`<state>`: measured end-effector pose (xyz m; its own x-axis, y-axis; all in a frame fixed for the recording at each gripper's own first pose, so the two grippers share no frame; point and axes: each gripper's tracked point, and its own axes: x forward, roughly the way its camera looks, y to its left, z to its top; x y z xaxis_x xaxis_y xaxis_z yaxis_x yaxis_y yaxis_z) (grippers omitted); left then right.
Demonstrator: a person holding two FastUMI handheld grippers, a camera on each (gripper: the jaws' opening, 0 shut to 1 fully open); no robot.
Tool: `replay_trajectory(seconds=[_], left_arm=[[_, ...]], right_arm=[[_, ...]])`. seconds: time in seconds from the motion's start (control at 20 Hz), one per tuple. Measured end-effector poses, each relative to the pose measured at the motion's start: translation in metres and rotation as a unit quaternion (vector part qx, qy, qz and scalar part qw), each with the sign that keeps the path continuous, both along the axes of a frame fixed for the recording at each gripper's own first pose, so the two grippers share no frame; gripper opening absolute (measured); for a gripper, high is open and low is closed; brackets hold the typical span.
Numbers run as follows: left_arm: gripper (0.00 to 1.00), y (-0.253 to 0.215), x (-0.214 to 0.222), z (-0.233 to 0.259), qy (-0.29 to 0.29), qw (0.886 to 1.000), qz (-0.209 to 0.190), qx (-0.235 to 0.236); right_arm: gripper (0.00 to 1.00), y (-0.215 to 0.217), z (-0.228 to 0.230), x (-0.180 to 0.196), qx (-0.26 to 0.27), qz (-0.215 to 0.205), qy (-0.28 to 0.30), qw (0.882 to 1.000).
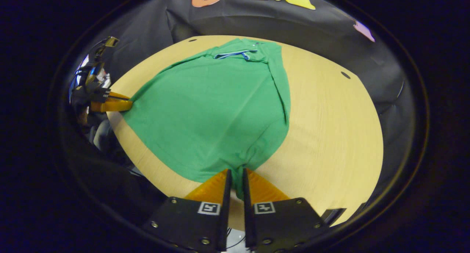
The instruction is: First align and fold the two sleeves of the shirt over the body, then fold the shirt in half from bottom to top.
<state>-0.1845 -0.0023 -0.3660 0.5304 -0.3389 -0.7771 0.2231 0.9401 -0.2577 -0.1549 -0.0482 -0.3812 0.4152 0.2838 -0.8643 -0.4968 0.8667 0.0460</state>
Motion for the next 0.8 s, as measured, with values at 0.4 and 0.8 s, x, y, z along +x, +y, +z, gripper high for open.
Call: replay_trajectory(seconds=[0.4, 0.8], left_arm=[[0.03, -0.020, 0.017, 0.032, 0.008, 0.997, -0.010, -0.073], [0.03, -0.011, 0.054, 0.083, -0.038, 0.994, 0.012, -0.097]], right_arm=[[0.01, 0.007, 0.034, 0.019, 0.087, -0.050, 0.031, 0.994], [0.01, 0.020, 0.081, 0.052, 0.129, -0.051, -0.016, 0.990]])
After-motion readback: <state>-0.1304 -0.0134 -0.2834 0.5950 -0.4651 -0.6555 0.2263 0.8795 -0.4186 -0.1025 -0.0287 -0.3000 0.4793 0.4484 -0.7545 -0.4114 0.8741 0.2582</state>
